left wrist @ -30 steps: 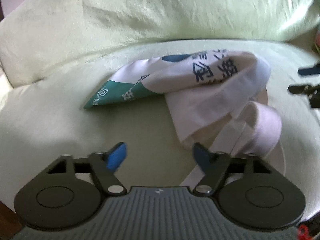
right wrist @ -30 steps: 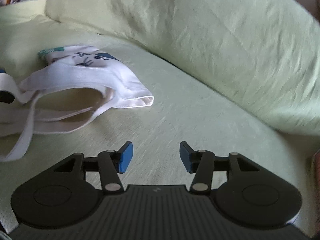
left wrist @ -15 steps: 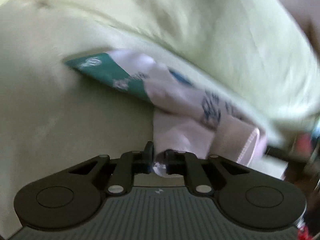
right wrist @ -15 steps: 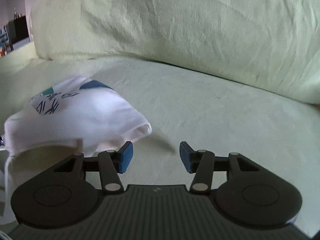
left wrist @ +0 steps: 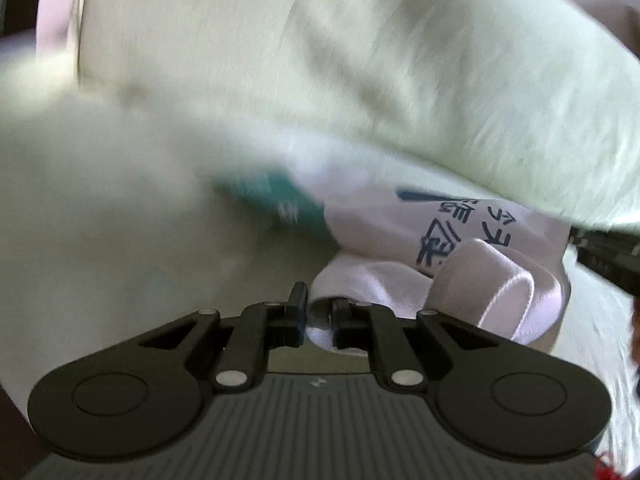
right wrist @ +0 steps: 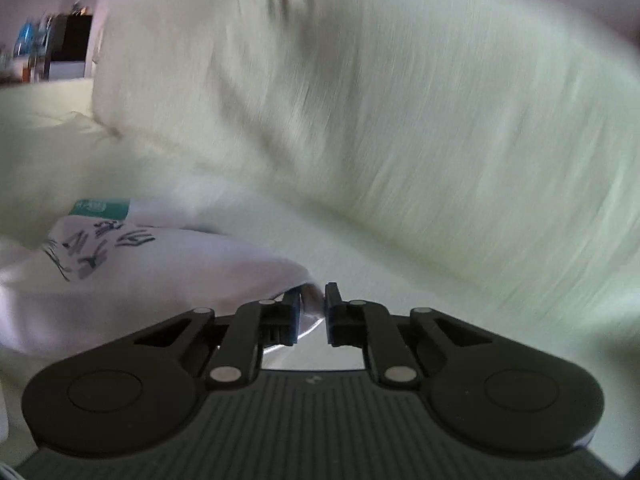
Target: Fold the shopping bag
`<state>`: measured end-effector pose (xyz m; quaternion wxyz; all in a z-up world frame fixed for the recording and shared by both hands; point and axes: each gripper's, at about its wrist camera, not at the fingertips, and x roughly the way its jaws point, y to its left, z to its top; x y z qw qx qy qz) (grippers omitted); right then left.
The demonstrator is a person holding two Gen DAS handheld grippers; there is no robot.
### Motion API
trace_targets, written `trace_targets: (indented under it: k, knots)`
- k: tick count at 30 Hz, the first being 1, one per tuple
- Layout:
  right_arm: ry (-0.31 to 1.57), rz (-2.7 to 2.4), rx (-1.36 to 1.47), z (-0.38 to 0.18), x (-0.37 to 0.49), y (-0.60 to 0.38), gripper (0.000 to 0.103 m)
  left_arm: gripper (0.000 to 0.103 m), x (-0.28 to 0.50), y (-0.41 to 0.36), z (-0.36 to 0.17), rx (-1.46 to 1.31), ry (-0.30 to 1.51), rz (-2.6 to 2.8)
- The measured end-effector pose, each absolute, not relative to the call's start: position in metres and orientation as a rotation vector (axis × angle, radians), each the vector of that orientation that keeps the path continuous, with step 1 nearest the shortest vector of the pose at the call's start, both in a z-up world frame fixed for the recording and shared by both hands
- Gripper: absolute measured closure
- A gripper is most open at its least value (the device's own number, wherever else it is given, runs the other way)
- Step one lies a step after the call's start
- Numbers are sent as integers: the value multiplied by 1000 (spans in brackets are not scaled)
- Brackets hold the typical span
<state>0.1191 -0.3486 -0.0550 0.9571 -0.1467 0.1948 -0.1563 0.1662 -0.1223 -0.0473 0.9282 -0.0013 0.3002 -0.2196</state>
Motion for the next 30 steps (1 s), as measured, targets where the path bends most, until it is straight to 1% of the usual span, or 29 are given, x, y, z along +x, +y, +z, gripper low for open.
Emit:
trace_targets:
  k: [3,4,5,6,8,9,10,11,12,13,14,15,18,20,22,24,26,29,30]
  knots:
    - [319,-450,-486,-19,82,-360,94,91,105,-159,-3,180,489,-523]
    - [327,-505,-531,-13,69,-371,94,91,84,-172,9,240,453,-552]
    - [388,-555,-538,-13,57,-390,94,90,63,-188,17,307,439,-594]
    - [467,-603,-532,-14,46,-412,94,84,42,-205,22,380,446,-646]
    - [666,-651,-461,-37,23,-464,93,75,0,-236,29,464,454,-771]
    - [758,-667,-410,-53,11,-486,86,70,-18,-246,31,478,463,-843]
    - [863,-689,-362,-72,-2,-505,83,67,-34,-255,30,492,482,-914]
    - [936,-707,-334,-86,-15,-516,83,65,-46,-263,28,516,510,-969]
    - [963,-723,-313,-97,-30,-519,80,55,-57,-268,25,554,528,-998]
    - [966,-732,-292,-104,-46,-517,76,40,-65,-271,21,594,534,-1010]
    - [952,-741,-264,-108,-60,-512,62,37,-70,-270,19,619,532,-1016]
    - [924,-748,-229,-109,-75,-503,51,37,-73,-266,17,633,527,-1021]
    - [801,-711,-135,-99,-113,-463,50,37,-62,-244,15,601,550,-1019]
    - [706,-602,-147,-88,-121,-415,50,37,-43,-226,14,579,566,-965]
    - [613,-489,-168,-76,-126,-366,50,44,-25,-206,11,577,593,-882]
    - [579,-384,-248,-71,-115,-323,48,47,-5,-192,6,579,611,-828]
    - [586,-308,-368,-75,-95,-284,43,47,12,-185,1,605,601,-798]
    - [623,-266,-582,-97,-58,-243,42,47,27,-177,-5,646,538,-799]
    - [639,-257,-659,-109,-46,-235,45,46,31,-176,-7,654,528,-806]
